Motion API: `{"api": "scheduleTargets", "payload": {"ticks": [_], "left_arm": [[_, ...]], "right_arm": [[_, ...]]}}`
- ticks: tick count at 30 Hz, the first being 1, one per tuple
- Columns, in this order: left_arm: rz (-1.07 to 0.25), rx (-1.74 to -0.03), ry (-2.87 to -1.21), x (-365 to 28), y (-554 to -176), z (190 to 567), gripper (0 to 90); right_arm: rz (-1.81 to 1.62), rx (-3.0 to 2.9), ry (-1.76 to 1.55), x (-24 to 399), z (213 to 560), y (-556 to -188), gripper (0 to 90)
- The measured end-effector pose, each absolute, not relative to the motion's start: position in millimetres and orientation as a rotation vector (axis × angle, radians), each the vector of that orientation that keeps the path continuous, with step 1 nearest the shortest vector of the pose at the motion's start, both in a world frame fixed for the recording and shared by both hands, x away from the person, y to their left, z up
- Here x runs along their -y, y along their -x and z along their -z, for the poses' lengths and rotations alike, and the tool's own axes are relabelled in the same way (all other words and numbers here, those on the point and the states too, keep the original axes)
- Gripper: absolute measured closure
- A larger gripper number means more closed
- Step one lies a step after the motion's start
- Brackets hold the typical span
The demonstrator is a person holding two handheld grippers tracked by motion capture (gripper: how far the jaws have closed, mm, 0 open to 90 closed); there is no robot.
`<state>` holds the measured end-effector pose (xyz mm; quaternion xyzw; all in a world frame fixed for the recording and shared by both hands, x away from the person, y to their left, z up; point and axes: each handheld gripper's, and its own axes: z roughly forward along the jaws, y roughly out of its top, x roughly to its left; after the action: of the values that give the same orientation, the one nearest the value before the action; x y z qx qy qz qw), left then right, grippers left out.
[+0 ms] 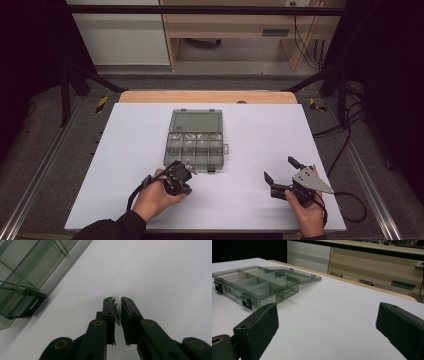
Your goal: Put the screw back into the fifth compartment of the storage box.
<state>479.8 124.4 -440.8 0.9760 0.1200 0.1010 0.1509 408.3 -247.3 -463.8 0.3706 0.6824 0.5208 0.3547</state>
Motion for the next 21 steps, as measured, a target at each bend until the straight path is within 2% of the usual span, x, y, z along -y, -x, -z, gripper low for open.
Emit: {"api": "scheduleTargets", "payload": {"ticks": [4,13,21], "left_arm": [[-0.293,-0.359,-2.798,-125,-479,441,87.7],[-0.323,-0.351,-2.765,-129,-478,438,88.0],[-0.414,-0.324,-2.672,-146,-485,417,88.1]], "right_arm": [[-1.347,-1.764,-0.954,247,464,-409,4.4],[-1.346,-1.766,-0.957,247,464,-409,4.4],[-1.35,-1.769,-0.958,245,466,-410,4.4]]}}
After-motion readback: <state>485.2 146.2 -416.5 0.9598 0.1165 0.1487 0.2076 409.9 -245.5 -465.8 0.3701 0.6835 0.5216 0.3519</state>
